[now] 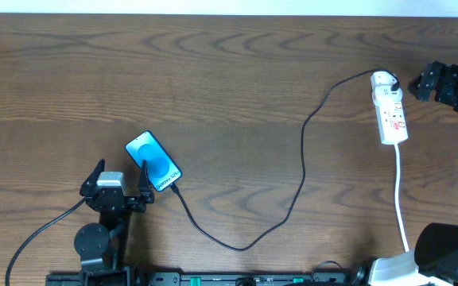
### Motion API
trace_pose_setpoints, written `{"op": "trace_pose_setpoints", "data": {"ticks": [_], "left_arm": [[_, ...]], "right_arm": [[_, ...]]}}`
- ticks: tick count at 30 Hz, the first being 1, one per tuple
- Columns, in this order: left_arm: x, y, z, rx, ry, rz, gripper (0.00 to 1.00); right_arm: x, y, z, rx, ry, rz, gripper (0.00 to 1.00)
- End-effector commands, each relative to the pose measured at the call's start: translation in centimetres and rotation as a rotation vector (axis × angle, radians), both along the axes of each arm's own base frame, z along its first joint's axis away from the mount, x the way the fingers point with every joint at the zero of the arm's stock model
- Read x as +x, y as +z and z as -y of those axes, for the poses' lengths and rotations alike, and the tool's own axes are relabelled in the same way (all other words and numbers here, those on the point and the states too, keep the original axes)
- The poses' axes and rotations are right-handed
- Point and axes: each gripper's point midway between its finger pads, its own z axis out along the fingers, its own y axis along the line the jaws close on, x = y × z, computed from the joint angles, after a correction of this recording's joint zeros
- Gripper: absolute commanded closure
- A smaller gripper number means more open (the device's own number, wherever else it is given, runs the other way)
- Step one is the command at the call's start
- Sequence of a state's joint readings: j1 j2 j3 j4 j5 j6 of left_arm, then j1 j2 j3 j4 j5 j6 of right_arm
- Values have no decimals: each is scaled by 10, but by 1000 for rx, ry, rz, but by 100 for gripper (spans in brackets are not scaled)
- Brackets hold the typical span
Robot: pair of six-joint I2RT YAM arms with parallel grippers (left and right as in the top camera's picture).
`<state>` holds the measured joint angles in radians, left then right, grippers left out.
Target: Plug charger to phone and switch on socket
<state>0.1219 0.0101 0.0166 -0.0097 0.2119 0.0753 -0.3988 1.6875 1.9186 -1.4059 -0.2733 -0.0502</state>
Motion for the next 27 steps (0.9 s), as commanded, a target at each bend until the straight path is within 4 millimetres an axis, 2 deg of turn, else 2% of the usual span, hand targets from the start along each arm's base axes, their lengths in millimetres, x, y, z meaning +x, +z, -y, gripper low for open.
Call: {"op": "trace_pose_setpoints", "data": {"ticks": [1,5,10,16,22,27], "left_arm": [[-1,-14,7,-9,-42,-46,12],[-1,-14,7,-9,-42,-46,12],[-1,-14,7,-9,-42,-46,12],[-1,-14,7,-9,-42,-46,12],[-1,-14,7,-9,-42,-46,12],[-1,-14,7,-9,-42,-46,12]], "right_arm": [[-2,3,-2,7,-9,9,1],[5,7,1,-6,-9,41,1],[22,23,-11,16,-16,133,1],[38,45,-38,-4,44,233,1],[42,45,-72,-20,126,239,1],[54,39,-88,-26,171,282,1]]}}
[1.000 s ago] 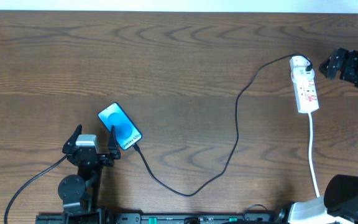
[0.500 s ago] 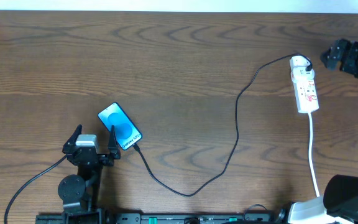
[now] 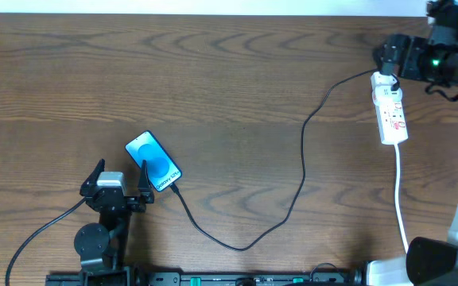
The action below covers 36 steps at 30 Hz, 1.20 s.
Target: Plug charger to phone and switch on socket
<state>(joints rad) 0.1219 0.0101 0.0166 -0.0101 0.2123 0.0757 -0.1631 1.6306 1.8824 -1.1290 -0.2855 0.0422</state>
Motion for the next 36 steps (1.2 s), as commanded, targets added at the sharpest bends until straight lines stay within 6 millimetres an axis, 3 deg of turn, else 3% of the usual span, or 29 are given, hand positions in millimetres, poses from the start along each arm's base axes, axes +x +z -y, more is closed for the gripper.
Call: {"op": "trace_pose_setpoints", "data": {"ticks": [1,6,13,22,28,36], "left_arm": [[-1,-14,7,-9,-41,-46,12],[-1,-14,7,-9,-41,-46,12],[-1,-14,7,-9,-41,-46,12],[-1,-14,7,-9,-41,-46,12],[-1,-14,7,-9,-41,-46,12],[-1,-14,7,-9,-41,-46,12]], "right_arm": [[-1,-6,-10,-7,13,15,1],[-5,-28,-25,11,23,44,1],[-23,-73,-27,70,-41,58,1],[-34,-103,-28,119,-90,157,1],[-46,-113,-29,116,-87,205,1],[-60,-112,-31,112,-81,290,1]]}}
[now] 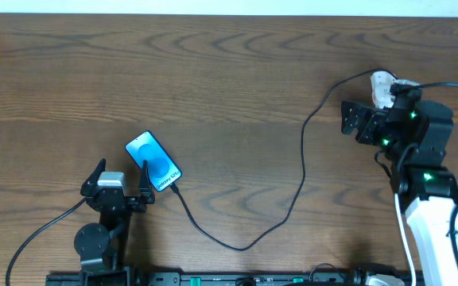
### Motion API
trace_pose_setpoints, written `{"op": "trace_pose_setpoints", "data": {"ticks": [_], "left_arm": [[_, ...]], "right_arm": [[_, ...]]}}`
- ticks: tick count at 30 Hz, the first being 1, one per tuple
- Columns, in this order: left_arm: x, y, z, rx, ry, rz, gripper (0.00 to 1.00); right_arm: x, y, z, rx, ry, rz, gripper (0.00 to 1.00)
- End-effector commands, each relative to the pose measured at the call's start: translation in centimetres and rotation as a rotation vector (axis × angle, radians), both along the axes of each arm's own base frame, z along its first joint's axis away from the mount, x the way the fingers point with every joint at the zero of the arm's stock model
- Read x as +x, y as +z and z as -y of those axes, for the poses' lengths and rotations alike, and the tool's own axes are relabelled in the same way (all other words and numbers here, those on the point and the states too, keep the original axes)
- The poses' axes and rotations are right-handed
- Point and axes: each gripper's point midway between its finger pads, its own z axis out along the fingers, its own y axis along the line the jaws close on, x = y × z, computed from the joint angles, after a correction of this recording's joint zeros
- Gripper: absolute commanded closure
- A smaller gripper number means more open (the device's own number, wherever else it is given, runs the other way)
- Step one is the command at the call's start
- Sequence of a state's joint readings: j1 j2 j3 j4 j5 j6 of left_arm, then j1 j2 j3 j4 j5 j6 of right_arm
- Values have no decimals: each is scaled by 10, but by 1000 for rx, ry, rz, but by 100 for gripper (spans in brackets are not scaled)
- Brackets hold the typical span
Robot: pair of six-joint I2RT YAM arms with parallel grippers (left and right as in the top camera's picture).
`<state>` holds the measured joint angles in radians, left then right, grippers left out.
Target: Plug charger to phone and switch on socket
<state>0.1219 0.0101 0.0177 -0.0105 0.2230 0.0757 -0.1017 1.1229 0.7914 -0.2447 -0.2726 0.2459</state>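
The phone [153, 161], with its blue screen up, lies at the front left. The black charger cable [302, 159] enters its near end and loops across the table to the white charger plug [382, 79]. The plug sits in the far end of the white socket strip, which my right arm mostly hides. My right gripper [356, 121] hangs just left of the strip, pointing left, jaws apart and empty. My left gripper [121, 176] rests open beside the phone, one finger [144, 179] against the phone's left edge.
The strip's white cord [400, 208] runs toward the front edge alongside my right arm's white link [432, 230]. My left arm's black cable [46, 230] trails off at the front left. Brown wooden tabletop [229, 87] fills the view.
My right arm has moved from the strip's far end toward the front and left; it now covers the strip, with the gripper to the strip's left. The left arm, phone and cable are unchanged.
My right gripper first hung at the right edge, beside the strip's far end. Then it was over the charger plug at that end. Now the arm lies across the strip, gripper to its left. The phone stayed cabled and the left gripper stayed open beside it.
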Motion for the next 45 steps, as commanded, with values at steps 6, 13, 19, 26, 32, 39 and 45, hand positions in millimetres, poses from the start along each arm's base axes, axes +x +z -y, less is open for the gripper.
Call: {"op": "trace_pose_setpoints", "data": {"ticks": [6,13,19,26,32,39,45], "left_arm": [[-1,-15,5,-8,-31,-47,12],[-1,-15,5,-8,-31,-47,12],[-1,-15,5,-8,-31,-47,12],[-1,-15,5,-8,-31,-47,12],[-1,-15,5,-8,-31,-47,12],[-1,-15,5,-8,-31,-47,12],[-1,-15,5,-8,-31,-47,12]], "right_arm": [[-19,12,-2,-5,-6,122,1],[-34,12,-3,-18,-12,224,1],[-48,6,-4,-10,-18,341,1],[-63,-1,-6,8,-28,491,1],[-82,-14,-7,2,-31,595,1],[-84,-13,-2,-7,-60,598,1],[-88,-14,10,-26,-129,586,1]]}}
